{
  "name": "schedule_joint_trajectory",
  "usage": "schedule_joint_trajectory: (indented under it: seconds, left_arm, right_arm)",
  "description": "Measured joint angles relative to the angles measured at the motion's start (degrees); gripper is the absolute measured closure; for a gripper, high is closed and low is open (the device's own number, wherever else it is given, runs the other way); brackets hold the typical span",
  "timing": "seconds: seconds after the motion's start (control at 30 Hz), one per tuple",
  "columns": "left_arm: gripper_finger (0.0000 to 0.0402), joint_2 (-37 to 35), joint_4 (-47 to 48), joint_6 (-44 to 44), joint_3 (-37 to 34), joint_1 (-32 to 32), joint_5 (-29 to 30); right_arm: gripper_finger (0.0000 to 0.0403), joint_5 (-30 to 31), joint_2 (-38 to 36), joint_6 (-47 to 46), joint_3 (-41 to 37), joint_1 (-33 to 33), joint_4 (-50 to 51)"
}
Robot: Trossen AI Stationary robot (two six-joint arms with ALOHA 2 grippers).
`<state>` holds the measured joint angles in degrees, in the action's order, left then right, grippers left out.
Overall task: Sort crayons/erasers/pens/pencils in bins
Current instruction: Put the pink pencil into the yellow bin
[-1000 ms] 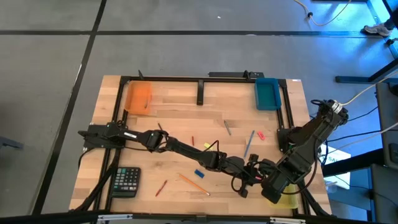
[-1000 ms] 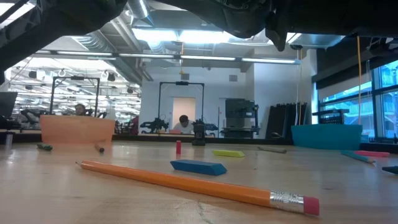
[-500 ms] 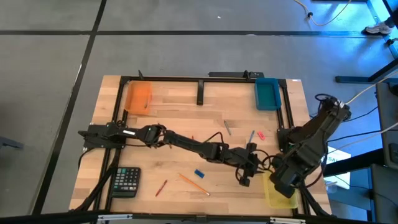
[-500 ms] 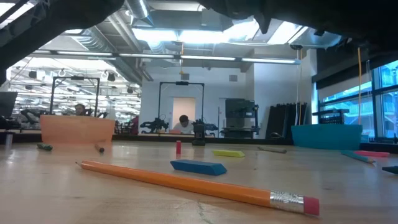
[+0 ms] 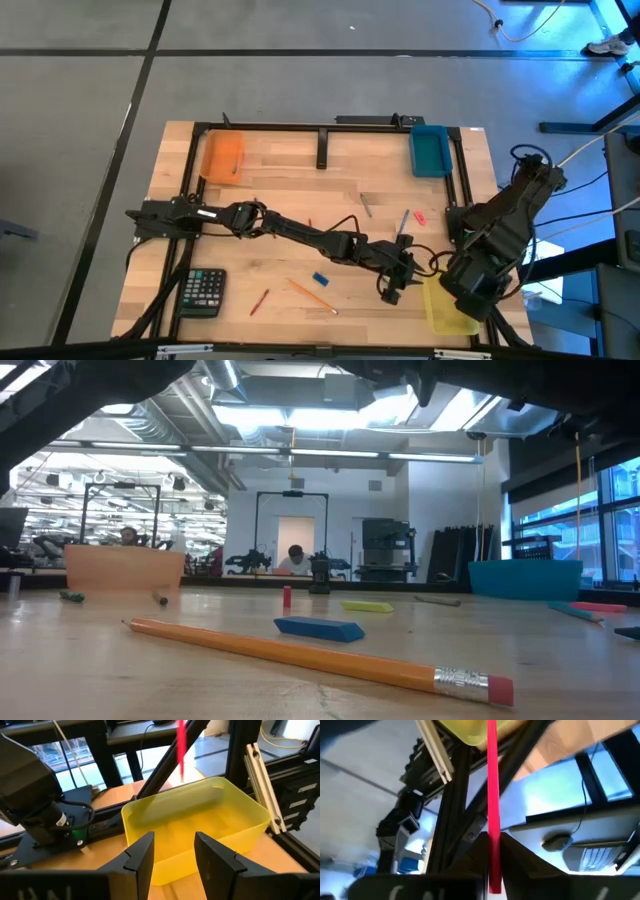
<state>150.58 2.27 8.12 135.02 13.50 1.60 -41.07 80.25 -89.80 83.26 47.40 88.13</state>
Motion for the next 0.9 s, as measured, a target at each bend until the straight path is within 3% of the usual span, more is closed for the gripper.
schedule_joint_trajectory:
  seconds: [0.17, 0.43, 0.63, 0.9]
  left_arm:
    - [0.0271, 0.05, 2.64, 0.13, 0.00, 0.00, -0.02]
    - [0.0269, 0.11, 3.44, 0.13, 0.00, 0.02, 0.00]
    - [0.0269, 0.15, 3.44, 0.11, 0.00, 0.02, 0.00]
    - [0.0269, 0.17, 3.44, 0.11, -0.02, -0.11, 0.02]
  right_arm:
    - [0.0366, -1.20, 1.18, 2.92, -4.76, -0.60, -8.59]
    - [0.0365, -6.23, 2.16, 5.25, -12.03, -0.88, -14.08]
    - [0.0365, -12.98, 2.16, 6.15, -16.87, -1.76, -17.09]
    - [0.0364, -11.55, 2.16, 7.85, -21.89, -4.31, -25.80]
